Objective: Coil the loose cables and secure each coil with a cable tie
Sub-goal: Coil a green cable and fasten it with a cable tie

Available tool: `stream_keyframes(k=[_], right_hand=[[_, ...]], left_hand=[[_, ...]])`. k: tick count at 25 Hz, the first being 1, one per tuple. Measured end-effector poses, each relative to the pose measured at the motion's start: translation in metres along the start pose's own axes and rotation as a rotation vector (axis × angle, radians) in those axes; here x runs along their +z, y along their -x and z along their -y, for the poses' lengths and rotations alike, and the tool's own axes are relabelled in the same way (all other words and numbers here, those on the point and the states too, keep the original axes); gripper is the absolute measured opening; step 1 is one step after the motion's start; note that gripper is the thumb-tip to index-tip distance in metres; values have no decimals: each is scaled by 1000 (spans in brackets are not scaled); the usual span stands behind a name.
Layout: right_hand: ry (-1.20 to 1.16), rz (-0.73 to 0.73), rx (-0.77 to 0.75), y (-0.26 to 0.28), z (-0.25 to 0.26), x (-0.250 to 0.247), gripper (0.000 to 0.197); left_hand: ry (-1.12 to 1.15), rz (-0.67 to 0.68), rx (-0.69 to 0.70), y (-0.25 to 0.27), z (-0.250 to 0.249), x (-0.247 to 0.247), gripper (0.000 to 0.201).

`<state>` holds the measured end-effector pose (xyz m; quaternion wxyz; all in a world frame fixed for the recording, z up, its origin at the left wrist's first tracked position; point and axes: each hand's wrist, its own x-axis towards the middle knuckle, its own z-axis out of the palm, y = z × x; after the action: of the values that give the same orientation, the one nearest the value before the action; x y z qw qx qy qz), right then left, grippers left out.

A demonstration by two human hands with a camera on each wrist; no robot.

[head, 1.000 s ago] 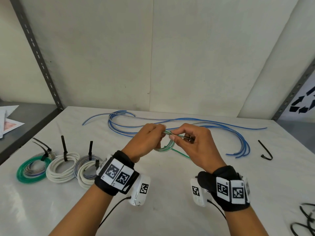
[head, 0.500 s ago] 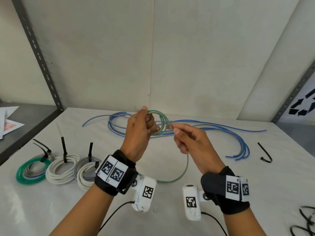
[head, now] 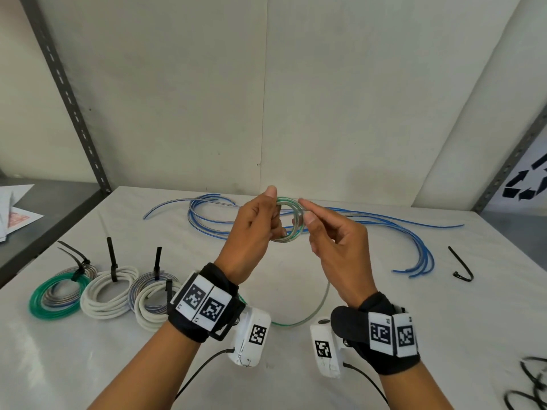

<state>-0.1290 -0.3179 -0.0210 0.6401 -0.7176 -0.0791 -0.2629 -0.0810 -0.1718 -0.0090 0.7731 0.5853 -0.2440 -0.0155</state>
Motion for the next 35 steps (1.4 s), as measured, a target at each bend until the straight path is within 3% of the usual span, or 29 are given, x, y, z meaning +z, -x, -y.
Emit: stream_keyframes(k=[3, 6, 8, 11, 21, 25, 29, 33, 35], right_hand=[[9, -60, -22, 0, -1, 4, 27], [-54, -106, 3, -2, -3, 2, 23], [-113, -125, 40, -4, -3, -5, 22], [-143, -141, 62, -5, -3, -12, 22], [-64, -134, 12, -2, -8, -2, 18], [-154, -192, 17, 0, -7, 4, 9], [-278, -123, 53, 2, -5, 10, 8], [-315, -148, 43, -1, -4, 5, 8], [-221, -87, 23, -2, -4, -3, 9]], left_hand=[[10, -2, -19, 2, 1, 2, 44], [42, 27, -124, 2, -5, 2, 44], [99, 102, -191, 2, -8, -1, 43], [91, 190, -163, 4, -8, -6, 31], [12, 56, -132, 5, -7, -9, 22], [73, 28, -123, 5, -6, -6, 21], [162, -29, -140, 2, -6, -9, 24], [196, 7, -177, 2, -6, -7, 25], [183, 47, -269, 2, -11, -6, 31]])
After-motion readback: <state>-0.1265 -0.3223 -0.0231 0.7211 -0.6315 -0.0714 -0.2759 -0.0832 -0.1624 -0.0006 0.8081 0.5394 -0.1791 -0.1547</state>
